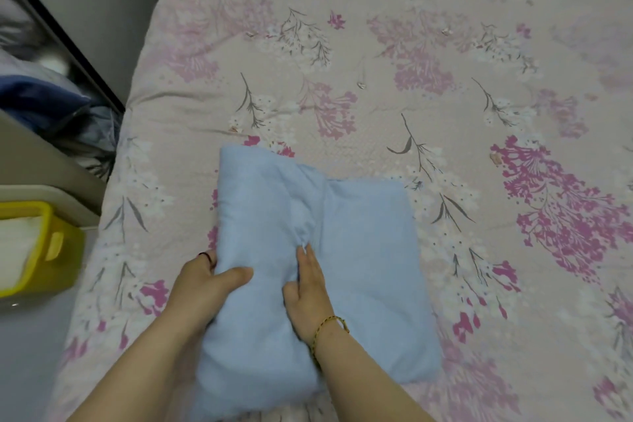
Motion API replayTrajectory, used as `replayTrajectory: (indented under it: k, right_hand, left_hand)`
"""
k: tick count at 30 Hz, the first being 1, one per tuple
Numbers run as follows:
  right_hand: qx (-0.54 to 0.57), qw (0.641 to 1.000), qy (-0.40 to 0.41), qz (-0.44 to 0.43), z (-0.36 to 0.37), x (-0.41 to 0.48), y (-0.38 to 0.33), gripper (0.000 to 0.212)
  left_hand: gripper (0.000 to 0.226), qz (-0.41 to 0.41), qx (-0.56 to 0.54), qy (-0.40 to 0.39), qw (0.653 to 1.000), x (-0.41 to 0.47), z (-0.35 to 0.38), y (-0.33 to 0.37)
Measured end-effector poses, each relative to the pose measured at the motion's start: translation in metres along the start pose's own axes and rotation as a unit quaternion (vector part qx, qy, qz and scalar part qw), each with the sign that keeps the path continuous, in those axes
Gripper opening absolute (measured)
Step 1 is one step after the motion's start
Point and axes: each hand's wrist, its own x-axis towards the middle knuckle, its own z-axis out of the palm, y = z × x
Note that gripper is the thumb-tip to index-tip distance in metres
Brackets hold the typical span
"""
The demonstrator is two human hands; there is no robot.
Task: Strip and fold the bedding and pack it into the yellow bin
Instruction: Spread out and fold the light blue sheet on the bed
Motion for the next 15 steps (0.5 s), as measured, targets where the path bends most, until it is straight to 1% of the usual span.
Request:
replayTrajectory:
  k: [2, 4, 6, 8, 9, 10, 12, 13, 14, 15]
  right_hand:
    - [0.065, 0.997, -0.032, 0.010, 0.010, -0.002, -0.015, 0.058]
    - [0.104, 0.993, -0.048, 0.031, 0.006, -0.003, -0.026, 0.054]
    - [0.147, 0.987, -0.034, 0.045, -0.009, -0.003, -0.027, 0.050]
    - [0.221, 0.973, -0.017, 0.069, -0.041, -0.007, -0.025, 0.029]
    - [0.278, 0.957, -0.025, 0.077, -0.059, -0.011, -0.024, 0.025]
    - [0.333, 0.939, -0.031, 0.080, -0.075, -0.011, -0.019, 0.029]
    - [0.391, 0.917, -0.013, 0.082, -0.106, -0.016, -0.002, 0.047]
    - [0.385, 0.919, 0.001, 0.087, -0.118, -0.018, 0.006, 0.052]
    - [0.364, 0.927, 0.014, 0.090, -0.127, -0.019, 0.011, 0.050]
    - [0.330, 0.938, 0.041, 0.097, -0.135, -0.021, 0.020, 0.041]
  left_hand:
    - [0.021, 0.016, -0.010, 0.003, 1.000, -0.006, -0.014, 0.008]
    - [0.019, 0.030, -0.016, 0.003, 0.999, -0.012, -0.012, 0.014]
    - [0.022, 0.037, -0.010, -0.008, 0.999, -0.017, 0.002, 0.019]
    - [0.020, 0.049, 0.016, -0.042, 0.998, -0.022, 0.027, 0.021]
    - [0.021, 0.058, 0.034, -0.066, 0.996, -0.024, 0.041, 0.020]
    - [0.023, 0.069, 0.050, -0.090, 0.992, -0.026, 0.055, 0.019]
    - [0.031, 0.086, 0.093, -0.152, 0.980, -0.029, 0.086, 0.015]
    - [0.037, 0.101, 0.126, -0.183, 0.970, -0.030, 0.101, 0.012]
    - [0.043, 0.121, 0.155, -0.205, 0.959, -0.030, 0.113, 0.011]
    - [0.047, 0.143, 0.174, -0.212, 0.951, -0.030, 0.124, 0.009]
